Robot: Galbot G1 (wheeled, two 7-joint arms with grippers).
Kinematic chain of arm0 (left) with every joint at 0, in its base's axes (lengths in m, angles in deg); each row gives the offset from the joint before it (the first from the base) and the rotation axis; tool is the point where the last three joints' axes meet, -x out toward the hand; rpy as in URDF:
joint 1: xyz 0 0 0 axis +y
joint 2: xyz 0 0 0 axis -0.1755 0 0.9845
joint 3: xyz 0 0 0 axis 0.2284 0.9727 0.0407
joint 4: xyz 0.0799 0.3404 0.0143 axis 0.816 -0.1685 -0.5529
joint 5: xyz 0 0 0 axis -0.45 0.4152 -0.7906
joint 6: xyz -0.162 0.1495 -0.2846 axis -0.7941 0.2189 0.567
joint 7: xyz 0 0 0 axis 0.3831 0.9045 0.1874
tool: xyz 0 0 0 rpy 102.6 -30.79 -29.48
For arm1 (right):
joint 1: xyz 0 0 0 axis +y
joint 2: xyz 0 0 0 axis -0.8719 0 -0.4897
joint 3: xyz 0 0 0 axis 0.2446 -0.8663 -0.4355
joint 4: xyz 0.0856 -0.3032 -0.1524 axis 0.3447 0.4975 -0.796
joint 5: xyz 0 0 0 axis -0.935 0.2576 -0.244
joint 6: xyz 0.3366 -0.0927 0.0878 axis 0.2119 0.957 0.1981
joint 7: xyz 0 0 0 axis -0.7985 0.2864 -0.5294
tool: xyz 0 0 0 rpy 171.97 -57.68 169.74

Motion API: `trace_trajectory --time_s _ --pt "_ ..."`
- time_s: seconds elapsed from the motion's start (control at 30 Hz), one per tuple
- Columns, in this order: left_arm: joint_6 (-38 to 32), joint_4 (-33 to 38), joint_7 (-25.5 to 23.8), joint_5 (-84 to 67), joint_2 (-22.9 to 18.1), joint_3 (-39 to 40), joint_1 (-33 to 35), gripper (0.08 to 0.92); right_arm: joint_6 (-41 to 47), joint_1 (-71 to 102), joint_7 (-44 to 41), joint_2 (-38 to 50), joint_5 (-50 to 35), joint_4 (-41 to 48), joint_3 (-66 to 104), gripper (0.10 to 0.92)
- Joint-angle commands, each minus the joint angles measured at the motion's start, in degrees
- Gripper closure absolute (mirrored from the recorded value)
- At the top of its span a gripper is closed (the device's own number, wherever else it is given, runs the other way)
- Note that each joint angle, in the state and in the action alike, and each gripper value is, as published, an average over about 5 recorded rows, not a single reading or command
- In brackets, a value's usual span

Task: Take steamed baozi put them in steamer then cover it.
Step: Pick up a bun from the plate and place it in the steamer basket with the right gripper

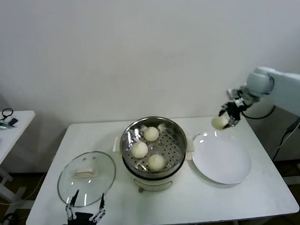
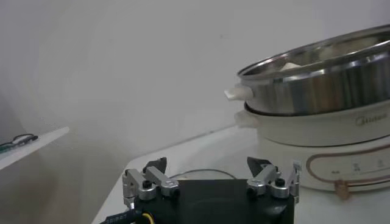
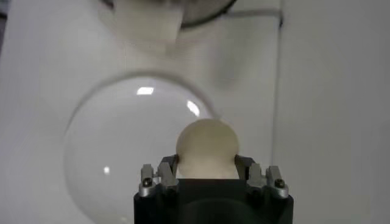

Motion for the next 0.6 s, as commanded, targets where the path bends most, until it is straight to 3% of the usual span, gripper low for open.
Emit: trace_trajectory --time_s 0.03,0.2,0.6 --pt "0.01 -0.05 0.01 0.05 -0.05 -0.06 0.03 0.177 8.21 -18.66 5.53 -6.87 -20.45 -19.87 -7.17 0.389" --pt "0.17 0.30 -0.07 -0.18 0.18 0.06 -0.06 0.177 10.48 -12.12 9.23 -11.64 -19.99 -20.52 -5.38 0.389" --pt "0.33 0.45 -0.05 -1.19 0.54 -0.80 0.00 0.177 11.35 1.94 12.45 -16.40 -8.75 -12.46 -5.57 0.389"
